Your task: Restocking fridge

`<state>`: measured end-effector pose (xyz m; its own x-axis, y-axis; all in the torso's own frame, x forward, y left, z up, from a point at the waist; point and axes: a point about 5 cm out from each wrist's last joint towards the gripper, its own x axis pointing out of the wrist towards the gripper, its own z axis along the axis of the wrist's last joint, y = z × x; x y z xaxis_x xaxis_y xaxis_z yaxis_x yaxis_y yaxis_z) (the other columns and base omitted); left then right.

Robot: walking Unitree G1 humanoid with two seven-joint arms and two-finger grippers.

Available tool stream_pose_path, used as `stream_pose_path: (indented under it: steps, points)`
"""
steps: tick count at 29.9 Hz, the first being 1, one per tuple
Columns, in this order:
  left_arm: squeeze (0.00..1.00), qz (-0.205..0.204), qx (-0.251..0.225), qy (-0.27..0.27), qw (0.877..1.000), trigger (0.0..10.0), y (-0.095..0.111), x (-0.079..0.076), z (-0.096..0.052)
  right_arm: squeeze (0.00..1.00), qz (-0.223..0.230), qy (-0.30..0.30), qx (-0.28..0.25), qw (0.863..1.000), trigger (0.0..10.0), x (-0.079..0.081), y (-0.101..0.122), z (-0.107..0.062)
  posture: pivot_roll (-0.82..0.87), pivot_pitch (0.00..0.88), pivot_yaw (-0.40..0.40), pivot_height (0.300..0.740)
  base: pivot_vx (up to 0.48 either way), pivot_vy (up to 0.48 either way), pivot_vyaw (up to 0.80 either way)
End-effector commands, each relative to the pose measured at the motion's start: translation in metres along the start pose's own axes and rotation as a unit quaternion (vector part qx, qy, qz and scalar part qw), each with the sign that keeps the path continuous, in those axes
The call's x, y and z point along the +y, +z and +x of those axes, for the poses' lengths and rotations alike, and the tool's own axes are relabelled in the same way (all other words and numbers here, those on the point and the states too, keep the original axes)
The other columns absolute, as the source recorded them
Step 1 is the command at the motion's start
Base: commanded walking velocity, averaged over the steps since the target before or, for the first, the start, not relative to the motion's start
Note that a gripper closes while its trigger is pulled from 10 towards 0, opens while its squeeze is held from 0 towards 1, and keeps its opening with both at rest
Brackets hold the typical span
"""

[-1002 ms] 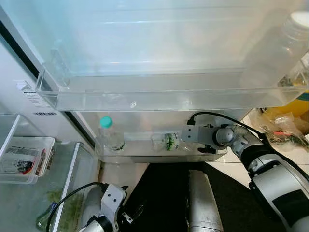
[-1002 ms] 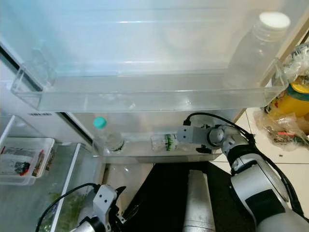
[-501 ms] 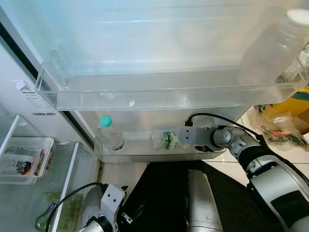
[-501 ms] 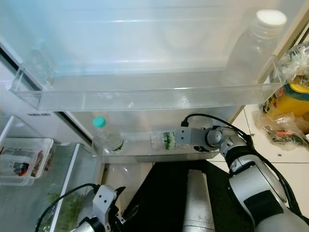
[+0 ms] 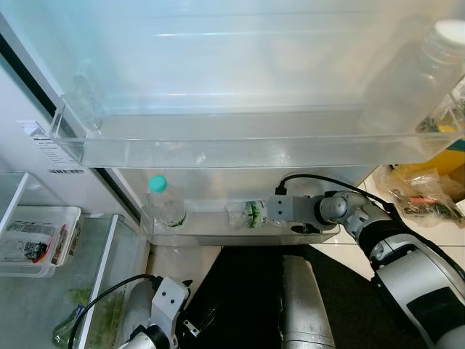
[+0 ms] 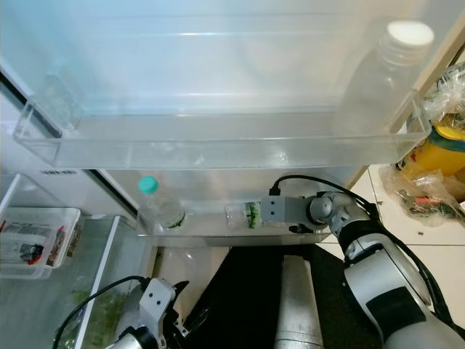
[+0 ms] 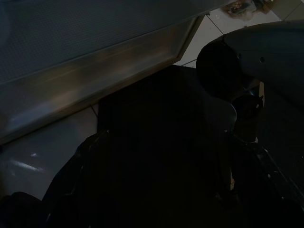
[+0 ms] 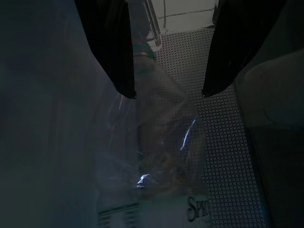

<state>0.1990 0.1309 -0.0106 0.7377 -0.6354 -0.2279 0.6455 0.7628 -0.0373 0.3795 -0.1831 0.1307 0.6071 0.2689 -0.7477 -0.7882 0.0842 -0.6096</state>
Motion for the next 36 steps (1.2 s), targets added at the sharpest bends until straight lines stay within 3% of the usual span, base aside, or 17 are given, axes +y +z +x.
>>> stream_pose_path:
  steps: [1, 6, 7, 8, 11, 12, 22, 32, 34, 35, 36]
  points:
    - [0.0, -0.051, 0.093, 0.001, 0.994, 10.0, -0.041, -0.014, -0.03, 0.0, 0.001, 0.053, 0.018, 0.998, 10.0, 0.03, -0.009, 0.012, 0.06, 0.448, 0.029, 0.453, 0.0, 0.0, 0.0]
    - [0.0, -0.051, 0.094, 0.0, 0.994, 10.0, -0.041, -0.015, -0.03, 0.0, -0.011, 0.064, 0.037, 0.997, 10.0, 0.032, -0.014, 0.011, 0.06, 0.449, 0.03, 0.453, 0.0, 0.0, 0.0]
    - [0.0, -0.051, 0.094, 0.0, 0.994, 10.0, -0.041, -0.015, -0.03, 0.0, -0.008, 0.066, 0.038, 0.997, 9.6, 0.032, -0.015, 0.011, 0.06, 0.449, 0.03, 0.453, 0.0, 0.0, 0.0]
    - [0.0, -0.052, 0.094, 0.001, 0.994, 10.0, -0.041, -0.015, -0.03, 0.0, -0.007, 0.067, 0.038, 0.997, 2.0, 0.032, -0.015, 0.011, 0.06, 0.45, 0.029, 0.453, 0.0, 0.0, 0.0]
    - [0.0, -0.052, 0.094, 0.001, 0.994, 10.0, -0.041, -0.015, -0.03, 0.0, -0.008, 0.068, 0.039, 0.997, 2.0, 0.032, -0.015, 0.011, 0.06, 0.45, 0.029, 0.453, 0.0, 0.0, 0.0]
    - [0.0, -0.051, 0.094, 0.001, 0.994, 10.0, -0.041, -0.015, -0.03, 0.0, -0.011, 0.068, 0.04, 0.997, 0.0, 0.031, -0.016, 0.01, 0.06, 0.448, 0.029, 0.453, 0.0, 0.0, 0.0]
    - [0.0, -0.052, 0.093, 0.0, 0.994, 10.0, -0.04, -0.015, -0.028, 0.0, -0.018, 0.051, 0.039, 0.998, 0.0, 0.023, -0.015, 0.007, 0.05, 0.443, 0.027, 0.453, 0.0, 0.0, 0.0]
    - [0.0, -0.052, 0.091, 0.0, 0.994, 10.0, -0.038, -0.014, -0.023, 0.0, -0.023, 0.012, 0.028, 0.999, 0.2, 0.002, -0.011, -0.003, 0.04, 0.429, 0.024, 0.453, 0.0, 0.0, 0.0]
    - [0.0, -0.052, 0.091, -0.001, 0.995, 10.0, -0.038, -0.014, -0.021, 0.0, -0.028, 0.002, 0.028, 0.999, 3.9, -0.003, -0.011, -0.006, 0.04, 0.425, 0.024, 0.453, 0.0, 0.0, 0.0]
    - [0.0, -0.052, 0.091, -0.001, 0.995, 10.0, -0.038, -0.014, -0.021, 0.0, -0.028, 0.002, 0.028, 0.999, 3.9, -0.003, -0.011, -0.006, 0.04, 0.425, 0.024, 0.453, 0.0, 0.0, 0.0]
    - [0.0, -0.052, 0.091, -0.002, 0.995, 10.0, -0.038, -0.014, -0.021, 0.0, -0.027, -0.004, 0.028, 0.999, 10.0, -0.005, -0.011, -0.007, 0.03, 0.424, 0.024, 0.453, 0.0, 0.0, 0.0]
